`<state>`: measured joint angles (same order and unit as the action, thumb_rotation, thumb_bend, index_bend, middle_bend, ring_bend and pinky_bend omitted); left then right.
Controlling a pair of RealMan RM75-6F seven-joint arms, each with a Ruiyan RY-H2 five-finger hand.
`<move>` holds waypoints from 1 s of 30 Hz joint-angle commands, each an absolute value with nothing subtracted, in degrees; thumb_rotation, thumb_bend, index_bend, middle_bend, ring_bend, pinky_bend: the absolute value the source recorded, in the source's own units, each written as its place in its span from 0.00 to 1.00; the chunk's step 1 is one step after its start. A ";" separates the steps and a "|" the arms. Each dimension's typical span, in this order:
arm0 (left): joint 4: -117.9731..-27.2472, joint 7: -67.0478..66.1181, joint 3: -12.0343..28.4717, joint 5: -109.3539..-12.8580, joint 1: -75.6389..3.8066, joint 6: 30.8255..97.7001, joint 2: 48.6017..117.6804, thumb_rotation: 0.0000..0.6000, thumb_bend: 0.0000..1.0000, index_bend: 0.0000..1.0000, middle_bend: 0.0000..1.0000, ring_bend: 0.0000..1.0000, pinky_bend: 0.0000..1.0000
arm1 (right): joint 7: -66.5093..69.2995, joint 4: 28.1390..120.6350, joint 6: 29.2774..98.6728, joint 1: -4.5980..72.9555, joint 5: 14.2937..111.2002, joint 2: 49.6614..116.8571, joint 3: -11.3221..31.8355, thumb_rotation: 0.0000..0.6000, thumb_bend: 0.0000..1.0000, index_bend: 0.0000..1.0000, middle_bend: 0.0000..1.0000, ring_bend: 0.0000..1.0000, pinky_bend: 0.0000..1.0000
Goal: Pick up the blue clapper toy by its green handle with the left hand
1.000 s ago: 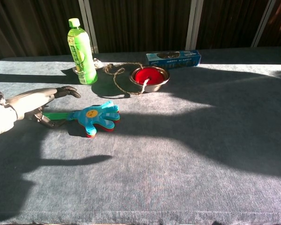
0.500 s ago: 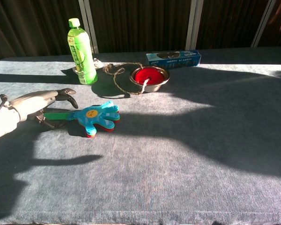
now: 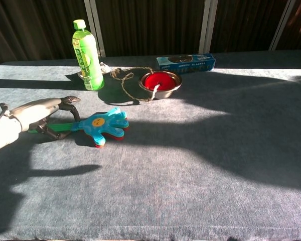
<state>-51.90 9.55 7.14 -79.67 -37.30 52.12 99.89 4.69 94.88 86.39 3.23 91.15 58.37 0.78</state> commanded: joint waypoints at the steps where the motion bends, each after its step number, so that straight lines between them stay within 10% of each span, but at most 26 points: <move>1: -51.21 10.27 6.90 -79.68 -37.48 51.82 100.31 1.00 0.41 0.50 0.01 0.00 0.04 | 4.61 94.80 86.35 3.23 91.21 58.43 0.74 1.00 0.18 0.00 0.00 0.00 0.00; 13: -49.12 30.77 5.71 -83.76 -37.22 55.59 101.73 1.00 0.50 0.80 0.31 0.09 0.15 | 4.92 94.76 85.98 3.33 91.67 58.35 0.46 1.00 0.18 0.00 0.00 0.00 0.00; 30: -45.84 76.54 7.35 -88.62 -34.68 74.92 102.98 1.00 0.55 0.81 0.75 0.41 0.53 | 4.53 95.34 84.74 3.44 91.67 57.83 -0.18 1.00 0.18 0.00 0.00 0.00 0.00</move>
